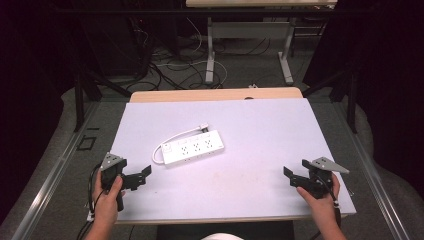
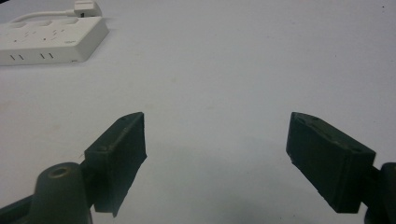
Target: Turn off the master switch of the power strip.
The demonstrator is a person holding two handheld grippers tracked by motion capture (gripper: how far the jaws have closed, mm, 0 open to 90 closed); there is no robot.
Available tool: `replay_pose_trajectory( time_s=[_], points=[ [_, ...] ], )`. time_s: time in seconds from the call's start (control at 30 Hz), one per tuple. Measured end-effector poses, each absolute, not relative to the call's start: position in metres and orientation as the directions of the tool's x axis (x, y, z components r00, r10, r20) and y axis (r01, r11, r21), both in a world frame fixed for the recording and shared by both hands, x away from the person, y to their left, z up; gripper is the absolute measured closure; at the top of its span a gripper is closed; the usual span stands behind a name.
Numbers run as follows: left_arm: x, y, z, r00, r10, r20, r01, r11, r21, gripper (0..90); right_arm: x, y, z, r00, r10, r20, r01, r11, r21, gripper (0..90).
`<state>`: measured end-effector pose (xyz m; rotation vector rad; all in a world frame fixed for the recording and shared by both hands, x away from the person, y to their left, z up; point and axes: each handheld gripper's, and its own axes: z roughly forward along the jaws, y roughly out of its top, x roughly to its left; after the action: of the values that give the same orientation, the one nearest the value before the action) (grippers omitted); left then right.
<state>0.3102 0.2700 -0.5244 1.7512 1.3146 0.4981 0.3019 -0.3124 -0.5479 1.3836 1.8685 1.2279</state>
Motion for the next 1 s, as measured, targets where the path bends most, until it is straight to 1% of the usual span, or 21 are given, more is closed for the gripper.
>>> replay_pose_trajectory(
  time_s=[0.17,0.3,0.53,0.6,1.0],
  points=[
    [0.310,0.274,-0.529,0.357,0.917,-0.176,0.567,-0.064,0.821,0.3,0.303,-0.313,-0.548,-0.362,0.927,0.100,0.473,0.091,0.876,19.2],
    [0.310,0.277,-0.535,0.351,0.922,-0.164,0.558,-0.066,0.827,0.3,0.302,-0.312,-0.548,-0.350,0.930,0.115,0.472,0.069,0.879,19.1],
    [0.310,0.282,-0.544,0.352,0.919,-0.177,0.572,-0.062,0.818,0.3,0.303,-0.313,-0.549,-0.367,0.925,0.102,0.466,0.088,0.880,19.2],
    [0.310,0.284,-0.547,0.352,0.921,-0.165,0.580,-0.077,0.811,0.3,0.303,-0.313,-0.549,-0.365,0.925,0.102,0.468,0.087,0.880,19.1],
    [0.311,0.286,-0.557,0.334,0.926,-0.176,0.610,-0.070,0.789,0.3,0.303,-0.313,-0.549,-0.365,0.926,0.098,0.468,0.092,0.879,19.2]
  ],
)
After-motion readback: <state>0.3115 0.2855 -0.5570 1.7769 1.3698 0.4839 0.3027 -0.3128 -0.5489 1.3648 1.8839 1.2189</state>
